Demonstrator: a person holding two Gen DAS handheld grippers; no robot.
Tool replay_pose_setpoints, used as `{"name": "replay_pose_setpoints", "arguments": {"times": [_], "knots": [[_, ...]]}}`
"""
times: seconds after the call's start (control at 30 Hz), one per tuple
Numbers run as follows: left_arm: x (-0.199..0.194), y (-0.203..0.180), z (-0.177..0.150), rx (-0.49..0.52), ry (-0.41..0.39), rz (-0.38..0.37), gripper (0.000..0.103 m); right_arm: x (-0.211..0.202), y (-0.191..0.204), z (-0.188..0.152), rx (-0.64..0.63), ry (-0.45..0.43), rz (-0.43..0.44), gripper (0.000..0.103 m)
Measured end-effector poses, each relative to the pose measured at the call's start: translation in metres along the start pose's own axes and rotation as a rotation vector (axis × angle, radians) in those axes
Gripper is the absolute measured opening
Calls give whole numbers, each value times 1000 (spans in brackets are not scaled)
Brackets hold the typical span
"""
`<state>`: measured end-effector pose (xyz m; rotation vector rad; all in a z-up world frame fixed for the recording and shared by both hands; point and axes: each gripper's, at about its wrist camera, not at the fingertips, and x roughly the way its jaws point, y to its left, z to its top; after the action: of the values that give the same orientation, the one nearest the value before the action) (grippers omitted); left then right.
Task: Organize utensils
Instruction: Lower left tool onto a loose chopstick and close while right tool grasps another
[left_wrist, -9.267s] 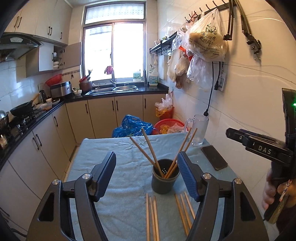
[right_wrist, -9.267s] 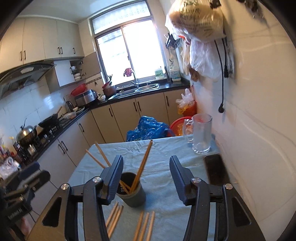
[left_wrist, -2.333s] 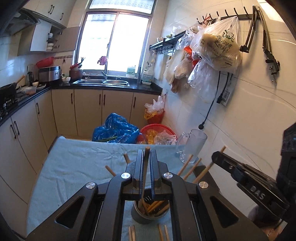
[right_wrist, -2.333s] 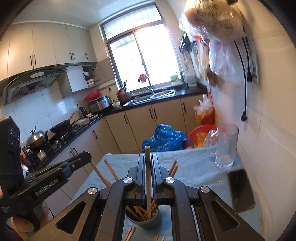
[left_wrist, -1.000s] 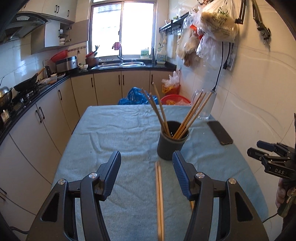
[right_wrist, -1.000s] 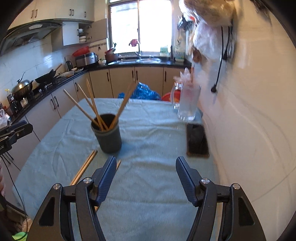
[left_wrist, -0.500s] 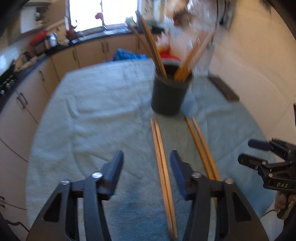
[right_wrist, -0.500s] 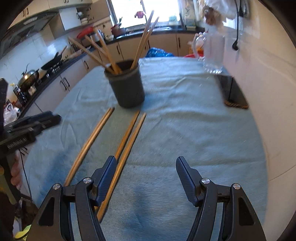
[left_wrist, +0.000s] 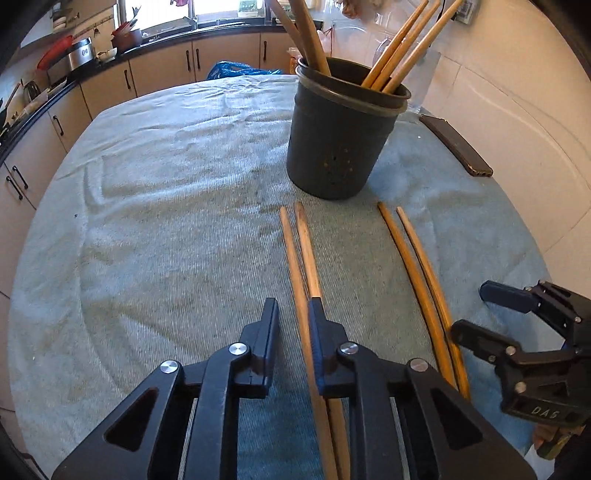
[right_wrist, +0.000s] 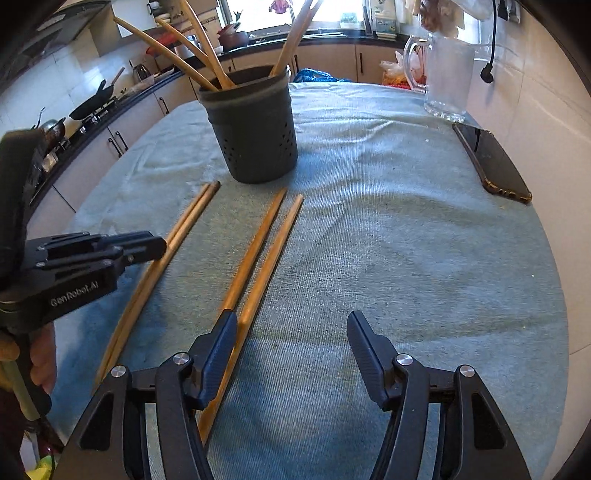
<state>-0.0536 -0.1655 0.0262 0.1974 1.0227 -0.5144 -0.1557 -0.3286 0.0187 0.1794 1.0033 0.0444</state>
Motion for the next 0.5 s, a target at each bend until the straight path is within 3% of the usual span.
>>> {"name": "replay_pose_setpoints", "arguments": {"times": [0.27,0.37,0.5], "knots": [[11,-1,12,-4,10,20,13,11,6,13,-2,-9,-35,62],[10,1,10,-17,7,12,13,16,7,20,-3,-14,-65,53],[8,3,6,-12,3,17,9,20,11,26,-28,-20,-120,34]]}}
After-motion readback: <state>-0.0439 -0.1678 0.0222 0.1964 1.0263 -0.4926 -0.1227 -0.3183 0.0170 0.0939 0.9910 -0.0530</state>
